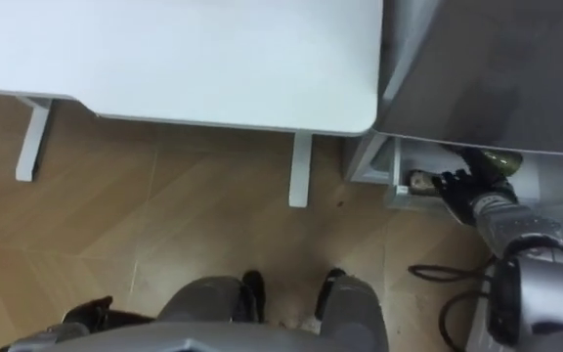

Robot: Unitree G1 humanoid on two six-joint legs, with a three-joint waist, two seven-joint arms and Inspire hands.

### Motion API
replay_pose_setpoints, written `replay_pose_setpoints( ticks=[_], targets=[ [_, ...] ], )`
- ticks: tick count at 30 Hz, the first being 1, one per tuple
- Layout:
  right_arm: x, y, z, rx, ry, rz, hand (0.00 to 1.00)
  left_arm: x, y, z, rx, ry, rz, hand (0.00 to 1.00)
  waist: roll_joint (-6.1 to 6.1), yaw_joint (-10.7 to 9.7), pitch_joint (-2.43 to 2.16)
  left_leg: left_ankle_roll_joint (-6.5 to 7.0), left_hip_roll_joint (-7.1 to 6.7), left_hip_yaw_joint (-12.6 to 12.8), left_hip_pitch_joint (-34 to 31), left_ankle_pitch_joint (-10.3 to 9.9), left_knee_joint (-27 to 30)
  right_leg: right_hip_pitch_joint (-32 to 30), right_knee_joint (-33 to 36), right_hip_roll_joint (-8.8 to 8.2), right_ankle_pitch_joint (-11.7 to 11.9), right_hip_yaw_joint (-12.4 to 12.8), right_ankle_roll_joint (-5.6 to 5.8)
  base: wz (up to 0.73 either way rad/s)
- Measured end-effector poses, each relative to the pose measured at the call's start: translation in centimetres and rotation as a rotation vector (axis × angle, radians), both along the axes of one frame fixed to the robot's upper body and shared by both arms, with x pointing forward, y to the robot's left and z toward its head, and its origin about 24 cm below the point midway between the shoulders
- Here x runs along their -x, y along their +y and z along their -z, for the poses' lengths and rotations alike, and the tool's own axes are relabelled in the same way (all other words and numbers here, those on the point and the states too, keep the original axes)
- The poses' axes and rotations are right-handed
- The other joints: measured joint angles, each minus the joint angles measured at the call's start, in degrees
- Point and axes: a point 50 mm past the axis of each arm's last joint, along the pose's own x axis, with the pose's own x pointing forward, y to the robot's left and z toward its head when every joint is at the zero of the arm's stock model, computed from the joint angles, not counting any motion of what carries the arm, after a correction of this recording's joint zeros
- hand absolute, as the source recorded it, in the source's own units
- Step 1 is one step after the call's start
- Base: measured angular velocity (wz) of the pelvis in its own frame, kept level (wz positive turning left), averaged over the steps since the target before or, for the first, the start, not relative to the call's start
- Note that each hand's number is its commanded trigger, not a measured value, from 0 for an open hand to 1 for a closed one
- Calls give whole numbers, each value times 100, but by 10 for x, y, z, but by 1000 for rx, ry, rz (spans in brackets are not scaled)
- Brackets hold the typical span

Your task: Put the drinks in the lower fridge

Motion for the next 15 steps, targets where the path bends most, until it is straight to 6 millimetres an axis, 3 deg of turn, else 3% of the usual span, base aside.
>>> replay_pose_setpoints(
  ticks=[4, 8, 11, 13, 15],
  targets=[
    [35, -8, 14, 26, 63, 40, 0, 14, 1, 1, -3, 24, -25, 0, -165, -140, -69, -28, 36, 2, 425, 8, -315, 421, -372, 97, 67, 16, 23, -8],
    [50, -10, 19, 41, 102, 33, 0, 16, 2, 1, -1, 24, -40, 0, -220, -241, -55, -59, 94, 38, 616, -14, -447, 637, -607, 174, 134, 40, 24, -10],
    [69, -12, 25, 44, 139, 45, 0, 19, 5, 0, -5, 17, -72, 0, -234, -232, -12, -86, 108, 124, 884, -29, -595, 902, -838, 240, 171, 47, 20, -12],
    [86, -12, 30, 44, 174, 52, 0, 31, 7, 0, -12, 39, -79, 0, -230, -224, -10, -131, 143, 157, 1095, -65, -695, 1111, -964, 301, 178, 66, 19, -11],
    [90, -13, 31, 49, 176, 50, 0, 37, 7, 0, -11, 58, -85, 0, -226, -225, -3, -147, 163, 175, 1170, -83, -748, 1167, -1025, 335, 177, 96, 15, -12]
  ],
)
